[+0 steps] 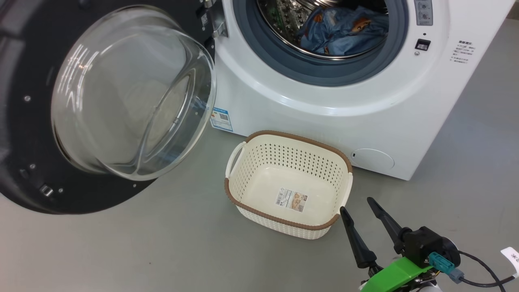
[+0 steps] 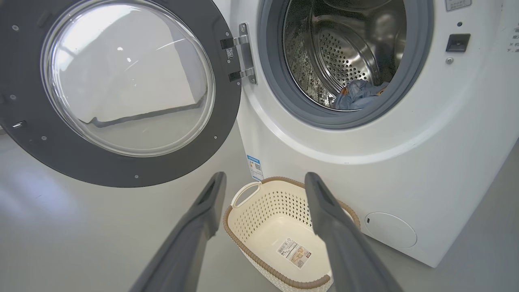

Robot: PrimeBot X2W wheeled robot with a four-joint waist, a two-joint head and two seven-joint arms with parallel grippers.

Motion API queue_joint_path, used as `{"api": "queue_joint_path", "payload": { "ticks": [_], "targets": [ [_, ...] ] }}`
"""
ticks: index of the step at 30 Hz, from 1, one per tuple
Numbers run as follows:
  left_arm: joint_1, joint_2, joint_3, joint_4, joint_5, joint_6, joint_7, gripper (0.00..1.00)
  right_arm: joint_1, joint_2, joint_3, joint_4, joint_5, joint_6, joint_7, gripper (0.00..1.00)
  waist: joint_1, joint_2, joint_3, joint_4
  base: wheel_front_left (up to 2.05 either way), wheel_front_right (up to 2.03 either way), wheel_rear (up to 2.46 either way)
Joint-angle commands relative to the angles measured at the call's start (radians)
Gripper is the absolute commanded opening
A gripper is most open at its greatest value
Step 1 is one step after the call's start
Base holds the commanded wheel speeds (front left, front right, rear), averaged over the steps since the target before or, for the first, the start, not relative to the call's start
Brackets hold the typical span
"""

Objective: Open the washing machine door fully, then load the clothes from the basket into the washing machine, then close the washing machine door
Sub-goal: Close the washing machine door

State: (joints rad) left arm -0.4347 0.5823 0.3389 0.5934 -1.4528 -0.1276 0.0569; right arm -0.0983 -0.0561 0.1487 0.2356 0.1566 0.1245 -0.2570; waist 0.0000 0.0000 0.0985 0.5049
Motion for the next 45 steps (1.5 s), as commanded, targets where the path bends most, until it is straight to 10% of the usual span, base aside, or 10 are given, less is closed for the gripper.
{"api": "queue_joint_path", "payload": {
  "ticks": [1, 18, 45],
  "targets": [
    [-0.043, 0.084, 0.036, -0.001, -0.01, -0.003, 0.011, 0.0, -0.015, 0.006, 0.025, -0.026, -0.018, 0.006, -0.005, 1.0, 0.0, 0.0, 0.006, -0.009, 0.0, 0.0, 0.0],
    [-0.174, 0.086, 0.134, 0.242, -0.28, -0.003, 0.368, 0.0, -0.04, 0.006, 0.028, -0.022, -0.045, 0.006, -0.005, 1.0, 0.0, 0.0, 0.053, -0.082, 0.0, 0.0, 0.0],
    [-0.142, 0.047, 0.229, 0.211, -0.254, -0.003, 0.516, 0.0, -0.045, 0.006, 0.003, -0.048, -0.041, 0.006, -0.005, 1.0, 0.0, 0.0, 0.104, -0.172, 0.0, 0.0, 0.0]
  ]
}}
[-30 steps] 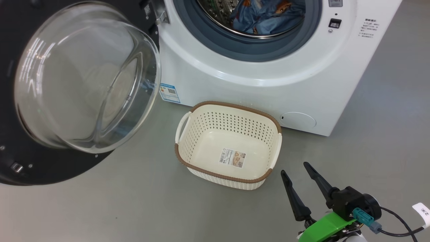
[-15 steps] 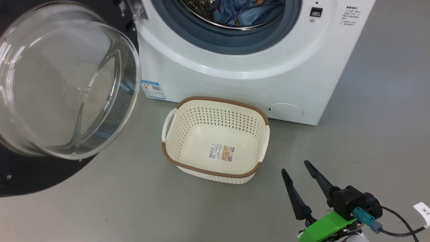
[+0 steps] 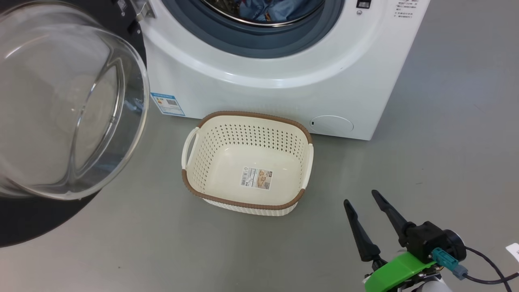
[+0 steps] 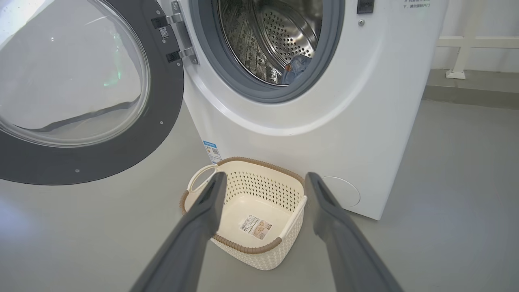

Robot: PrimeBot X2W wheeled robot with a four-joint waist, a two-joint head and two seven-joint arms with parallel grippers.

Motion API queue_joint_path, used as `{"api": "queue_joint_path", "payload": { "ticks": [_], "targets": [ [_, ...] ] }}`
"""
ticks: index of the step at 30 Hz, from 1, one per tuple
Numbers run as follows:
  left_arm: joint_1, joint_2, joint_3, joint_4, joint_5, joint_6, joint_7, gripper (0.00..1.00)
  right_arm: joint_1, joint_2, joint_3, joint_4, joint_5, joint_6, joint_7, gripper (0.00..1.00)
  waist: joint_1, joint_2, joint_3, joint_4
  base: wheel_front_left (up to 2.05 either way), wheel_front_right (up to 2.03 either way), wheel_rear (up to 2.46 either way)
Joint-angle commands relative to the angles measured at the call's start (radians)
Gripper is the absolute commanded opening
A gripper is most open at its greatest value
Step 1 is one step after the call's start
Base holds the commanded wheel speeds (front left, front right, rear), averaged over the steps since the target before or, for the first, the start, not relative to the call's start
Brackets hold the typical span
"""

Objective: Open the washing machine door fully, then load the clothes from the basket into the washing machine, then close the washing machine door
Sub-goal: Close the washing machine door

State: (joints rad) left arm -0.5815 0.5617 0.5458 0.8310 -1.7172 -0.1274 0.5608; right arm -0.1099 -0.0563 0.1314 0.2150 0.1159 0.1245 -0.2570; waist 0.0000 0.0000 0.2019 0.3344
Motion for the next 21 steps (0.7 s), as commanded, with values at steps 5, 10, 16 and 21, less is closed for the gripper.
{"api": "queue_joint_path", "payload": {
  "ticks": [5, 10, 16, 21],
  "targets": [
    [0.027, 0.056, 0.025, -0.037, 0.007, -0.003, 0.088, 0.0, -0.033, 0.006, 0.008, -0.032, -0.003, 0.006, -0.005, 1.0, 0.0, 0.0, 0.0, -0.002, 0.0, 0.0, 0.0],
    [0.053, 0.036, 0.028, -0.067, -0.007, -0.003, 0.181, 0.0, -0.031, 0.006, 0.005, -0.033, 0.002, 0.006, -0.005, 1.0, 0.0, 0.0, 0.0, 0.003, 0.0, 0.0, 0.0],
    [0.097, 0.003, 0.04, -0.128, -0.037, -0.003, 0.315, 0.0, -0.032, 0.006, 0.009, -0.028, 0.007, 0.006, -0.005, 1.0, 0.0, 0.0, -0.002, 0.01, 0.0, 0.0, 0.0],
    [0.144, -0.035, 0.055, -0.191, -0.064, -0.003, 0.419, 0.0, -0.032, 0.006, 0.014, -0.025, 0.014, 0.006, -0.005, 1.0, 0.0, 0.0, -0.006, 0.01, 0.0, 0.0, 0.0]
  ]
}}
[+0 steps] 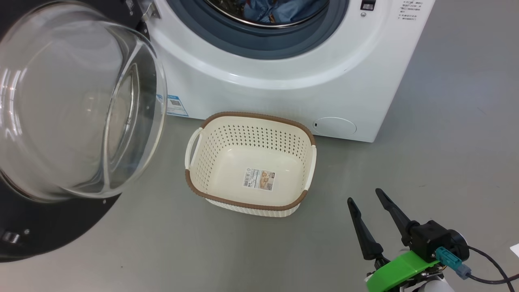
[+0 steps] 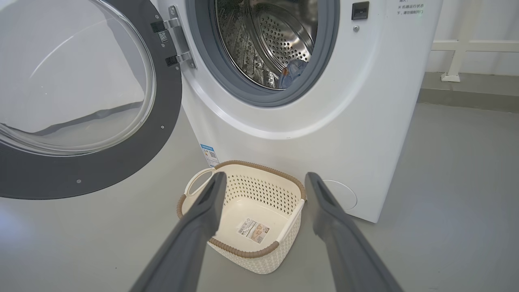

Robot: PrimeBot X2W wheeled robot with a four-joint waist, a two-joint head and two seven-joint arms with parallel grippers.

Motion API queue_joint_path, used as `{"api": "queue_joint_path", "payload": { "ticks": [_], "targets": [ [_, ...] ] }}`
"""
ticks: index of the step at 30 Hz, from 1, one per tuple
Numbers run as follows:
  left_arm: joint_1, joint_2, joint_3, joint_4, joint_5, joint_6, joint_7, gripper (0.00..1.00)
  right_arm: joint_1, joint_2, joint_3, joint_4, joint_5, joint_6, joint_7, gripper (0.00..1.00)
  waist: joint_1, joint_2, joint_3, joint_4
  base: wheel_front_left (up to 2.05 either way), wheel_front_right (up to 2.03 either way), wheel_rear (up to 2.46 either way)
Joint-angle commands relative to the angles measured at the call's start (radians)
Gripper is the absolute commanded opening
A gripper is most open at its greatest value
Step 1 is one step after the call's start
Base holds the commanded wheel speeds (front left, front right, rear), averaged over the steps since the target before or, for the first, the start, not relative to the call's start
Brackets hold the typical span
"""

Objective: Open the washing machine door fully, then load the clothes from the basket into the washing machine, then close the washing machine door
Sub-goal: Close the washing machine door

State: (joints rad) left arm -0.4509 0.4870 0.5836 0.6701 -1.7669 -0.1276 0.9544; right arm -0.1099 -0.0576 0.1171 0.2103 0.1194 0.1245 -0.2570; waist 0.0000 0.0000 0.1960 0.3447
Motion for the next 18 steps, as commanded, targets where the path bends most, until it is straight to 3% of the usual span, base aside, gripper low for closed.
{"api": "queue_joint_path", "payload": {
  "ticks": [1, 10, 18],
  "targets": [
    [0.023, 0.031, 0.021, -0.047, -0.02, -0.003, 0.047, 0.0, -0.033, 0.007, 0.029, -0.02, 0.011, 0.006, -0.005, 1.0, 0.0, 0.0, 0.0, -0.002, 0.0, 0.0, 0.0],
    [0.128, -0.072, 0.072, -0.211, -0.056, -0.003, 0.173, 0.0, -0.027, 0.007, 0.032, -0.021, 0.026, 0.006, -0.005, 1.0, 0.0, 0.0, -0.006, -0.021, 0.0, 0.0, 0.0],
    [0.162, -0.166, 0.054, -0.336, -0.069, -0.003, 0.246, 0.0, -0.022, 0.007, 0.034, -0.022, 0.026, 0.006, -0.005, 1.0, 0.0, 0.0, -0.009, -0.03, 0.0, 0.0, 0.0]
  ]
}}
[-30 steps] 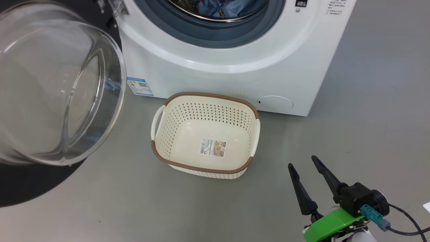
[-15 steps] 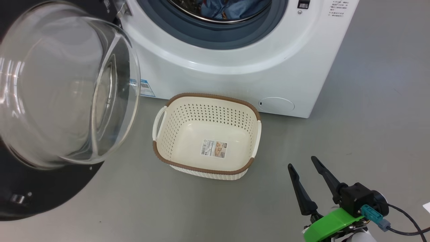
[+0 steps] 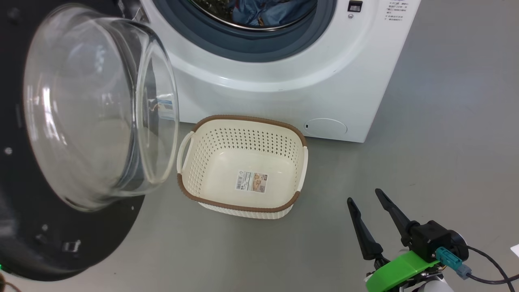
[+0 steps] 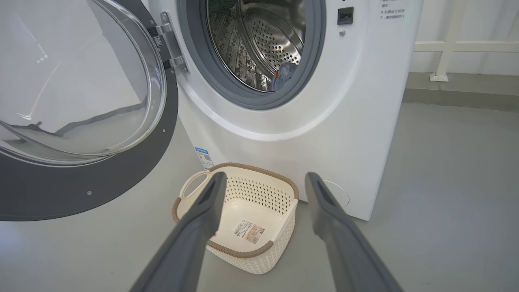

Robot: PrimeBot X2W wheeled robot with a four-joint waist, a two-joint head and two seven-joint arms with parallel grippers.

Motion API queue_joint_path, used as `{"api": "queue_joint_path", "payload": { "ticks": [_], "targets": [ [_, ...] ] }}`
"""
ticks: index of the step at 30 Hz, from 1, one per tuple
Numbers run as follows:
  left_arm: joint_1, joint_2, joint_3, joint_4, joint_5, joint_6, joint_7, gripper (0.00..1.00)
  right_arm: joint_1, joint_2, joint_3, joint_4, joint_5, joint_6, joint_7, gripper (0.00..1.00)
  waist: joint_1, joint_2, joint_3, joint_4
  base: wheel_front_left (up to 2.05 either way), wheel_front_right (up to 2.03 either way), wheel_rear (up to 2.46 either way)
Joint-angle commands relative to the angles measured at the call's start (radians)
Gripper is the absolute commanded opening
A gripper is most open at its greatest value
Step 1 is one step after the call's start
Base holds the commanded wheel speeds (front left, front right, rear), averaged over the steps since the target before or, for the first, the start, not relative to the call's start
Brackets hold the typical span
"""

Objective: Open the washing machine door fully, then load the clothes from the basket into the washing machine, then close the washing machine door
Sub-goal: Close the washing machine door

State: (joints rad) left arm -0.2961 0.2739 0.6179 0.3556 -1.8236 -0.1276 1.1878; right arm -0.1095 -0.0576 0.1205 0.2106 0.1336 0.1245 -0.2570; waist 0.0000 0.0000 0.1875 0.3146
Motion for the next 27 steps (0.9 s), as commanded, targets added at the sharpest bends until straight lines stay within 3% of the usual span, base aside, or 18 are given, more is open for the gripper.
{"api": "queue_joint_path", "payload": {
  "ticks": [1, 15, 27],
  "targets": [
    [0.012, 0.033, 0.012, -0.038, -0.012, -0.003, 0.022, 0.0, -0.023, 0.007, 0.031, -0.022, 0.013, 0.006, -0.005, 1.0, 0.0, 0.0, -0.001, -0.002, 0.0, 0.0, 0.0],
    [0.105, -0.147, -0.078, -0.259, -0.011, 0.016, 0.057, 0.0, 0.002, 0.007, 0.046, -0.026, 0.052, 0.006, -0.005, 1.0, 0.0, 0.0, -0.032, -0.096, 0.0, 0.0, 0.0],
    [0.108, -0.211, -0.158, -0.349, -0.037, 0.039, 0.028, 0.0, 0.016, 0.007, 0.047, -0.051, 0.065, 0.006, -0.005, 1.0, 0.0, 0.0, -0.018, -0.212, 0.0, 0.0, 0.0]
  ]
}}
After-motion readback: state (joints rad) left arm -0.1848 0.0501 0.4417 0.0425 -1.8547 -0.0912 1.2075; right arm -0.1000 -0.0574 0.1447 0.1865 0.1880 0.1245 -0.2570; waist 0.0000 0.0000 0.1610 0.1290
